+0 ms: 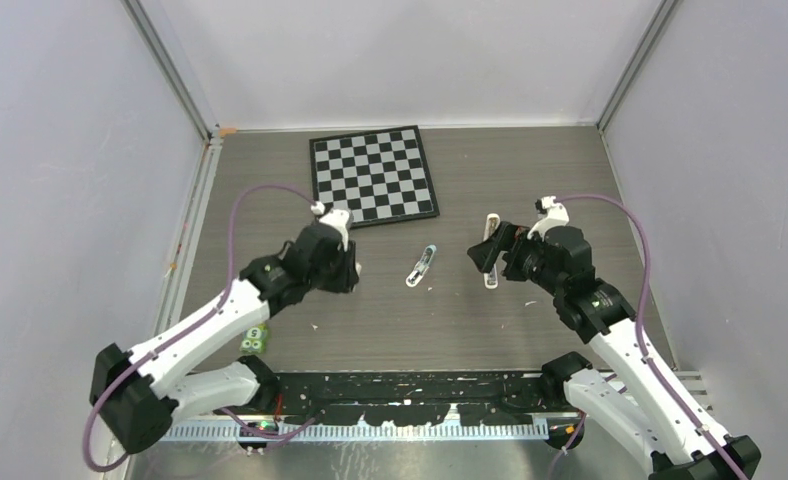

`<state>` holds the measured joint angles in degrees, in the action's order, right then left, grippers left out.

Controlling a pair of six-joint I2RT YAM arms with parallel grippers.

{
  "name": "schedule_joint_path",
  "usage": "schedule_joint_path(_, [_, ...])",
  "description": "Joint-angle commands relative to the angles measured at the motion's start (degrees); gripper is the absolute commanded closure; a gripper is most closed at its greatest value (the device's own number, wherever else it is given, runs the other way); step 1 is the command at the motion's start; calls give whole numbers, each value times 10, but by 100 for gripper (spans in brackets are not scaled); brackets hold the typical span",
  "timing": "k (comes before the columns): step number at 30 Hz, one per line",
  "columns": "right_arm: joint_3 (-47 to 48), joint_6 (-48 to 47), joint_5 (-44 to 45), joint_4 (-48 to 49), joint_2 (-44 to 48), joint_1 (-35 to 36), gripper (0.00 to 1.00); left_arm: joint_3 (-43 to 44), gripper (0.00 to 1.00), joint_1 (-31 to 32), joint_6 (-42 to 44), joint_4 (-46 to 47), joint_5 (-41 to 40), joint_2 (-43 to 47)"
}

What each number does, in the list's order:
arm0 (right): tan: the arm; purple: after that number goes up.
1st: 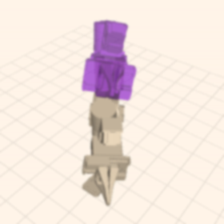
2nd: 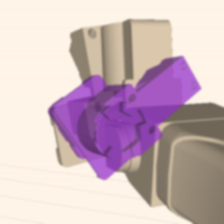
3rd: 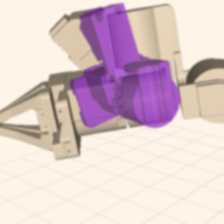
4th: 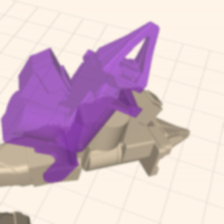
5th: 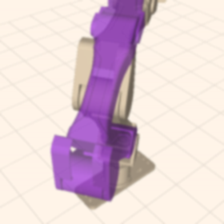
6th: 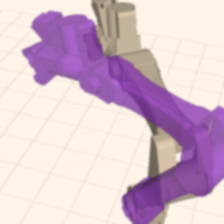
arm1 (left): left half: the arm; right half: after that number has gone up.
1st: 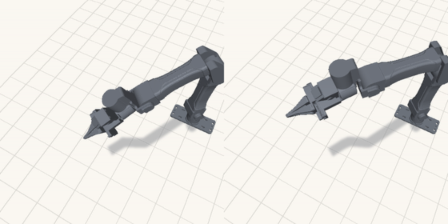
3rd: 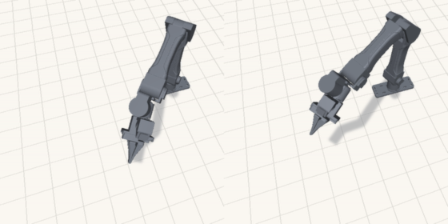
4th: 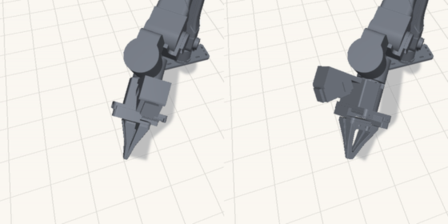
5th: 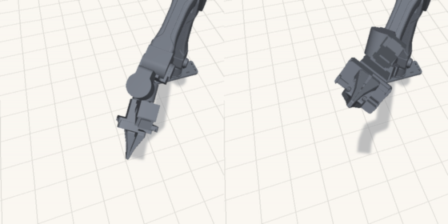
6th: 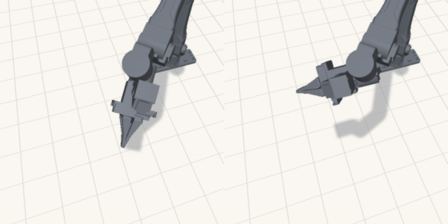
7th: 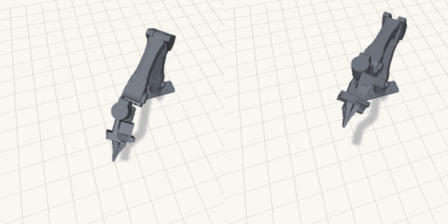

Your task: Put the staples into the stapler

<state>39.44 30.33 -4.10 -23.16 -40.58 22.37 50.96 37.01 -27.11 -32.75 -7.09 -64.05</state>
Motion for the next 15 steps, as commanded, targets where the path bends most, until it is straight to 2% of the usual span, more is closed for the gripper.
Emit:
schedule_joint_path(1, [-30, 42, -50, 21, 3, -1, 1, -61, 70, 89, -48, 18, -53, 73])
schedule_joint_path(8, [-67, 92, -132, 31, -7, -1, 11, -120, 70, 164, -41, 62, -68, 86])
schedule_joint_path(15, [-101, 125, -176, 54, -35, -1, 14, -116, 71, 246, 8, 151, -82, -17])
